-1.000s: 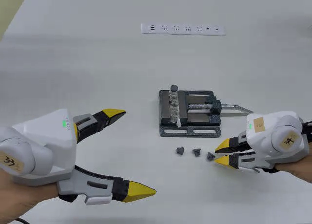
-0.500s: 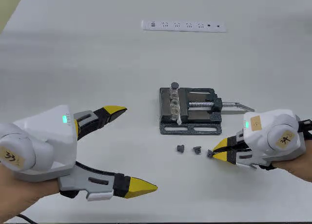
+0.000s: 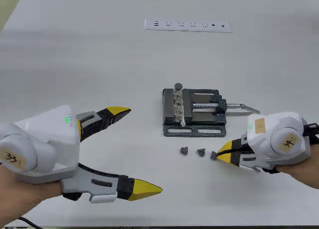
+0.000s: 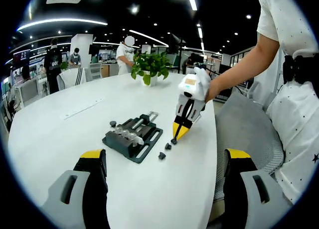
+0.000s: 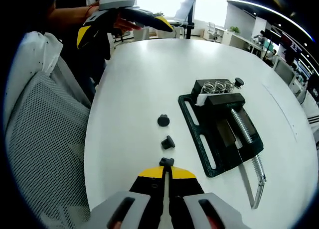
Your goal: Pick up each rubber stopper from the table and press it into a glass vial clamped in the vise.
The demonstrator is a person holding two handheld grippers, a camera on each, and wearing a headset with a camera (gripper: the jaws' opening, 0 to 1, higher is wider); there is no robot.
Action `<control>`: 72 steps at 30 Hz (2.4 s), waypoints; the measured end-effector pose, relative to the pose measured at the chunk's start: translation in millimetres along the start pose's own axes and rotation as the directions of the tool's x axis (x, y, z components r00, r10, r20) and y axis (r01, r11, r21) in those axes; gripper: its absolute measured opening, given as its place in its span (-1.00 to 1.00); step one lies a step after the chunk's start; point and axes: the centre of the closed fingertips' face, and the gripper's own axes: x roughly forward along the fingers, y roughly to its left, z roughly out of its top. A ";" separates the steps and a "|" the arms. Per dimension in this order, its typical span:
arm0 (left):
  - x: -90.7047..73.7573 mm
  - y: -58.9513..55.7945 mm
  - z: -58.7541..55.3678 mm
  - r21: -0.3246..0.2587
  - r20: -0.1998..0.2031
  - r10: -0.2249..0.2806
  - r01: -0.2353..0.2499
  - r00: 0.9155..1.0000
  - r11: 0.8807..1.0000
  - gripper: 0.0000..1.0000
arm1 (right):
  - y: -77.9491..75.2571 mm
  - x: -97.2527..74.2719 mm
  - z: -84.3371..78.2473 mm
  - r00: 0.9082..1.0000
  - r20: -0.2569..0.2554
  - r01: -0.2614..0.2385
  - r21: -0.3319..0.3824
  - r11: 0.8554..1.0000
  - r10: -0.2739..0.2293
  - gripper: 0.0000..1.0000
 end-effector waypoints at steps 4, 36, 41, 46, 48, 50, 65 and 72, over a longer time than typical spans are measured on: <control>-0.3 0.7 2.1 -0.001 0.005 0.003 -0.003 1.000 1.000 0.95 | 0.4 -0.6 1.2 1.000 0.009 0.003 0.015 1.000 -0.003 -1.00; 25.7 5.2 56.5 0.028 0.091 0.044 -0.047 0.995 0.999 0.11 | 3.6 -97.0 130.4 0.914 0.327 0.088 0.422 0.903 -0.242 -1.00; 29.0 2.0 60.9 0.031 0.100 0.040 -0.044 0.994 0.999 -0.13 | 8.6 -97.0 139.0 0.910 0.338 0.076 0.435 0.897 -0.241 -1.00; 33.2 -4.2 65.2 0.047 0.104 0.026 -0.031 0.994 0.998 -0.42 | 10.7 -97.5 144.5 0.905 0.353 0.059 0.447 0.893 -0.237 -1.00; 35.6 -7.1 66.1 0.053 0.103 0.020 -0.026 0.995 0.998 -0.46 | 11.1 -98.0 147.0 0.902 0.362 0.053 0.451 0.891 -0.236 -1.00; 37.7 -9.9 67.9 0.054 0.104 0.016 -0.022 0.994 0.998 -0.49 | 11.8 -98.1 148.9 0.900 0.367 0.047 0.453 0.891 -0.234 -1.00; 41.9 -14.4 72.1 0.083 0.106 -0.004 -0.005 0.994 0.997 -0.83 | 16.8 -97.8 155.1 0.897 0.384 0.026 0.446 0.895 -0.217 -1.00; 42.2 -15.1 71.4 0.091 0.106 -0.010 0.000 0.994 0.996 -0.89 | 17.4 -98.0 156.4 0.896 0.390 0.019 0.449 0.893 -0.215 -1.00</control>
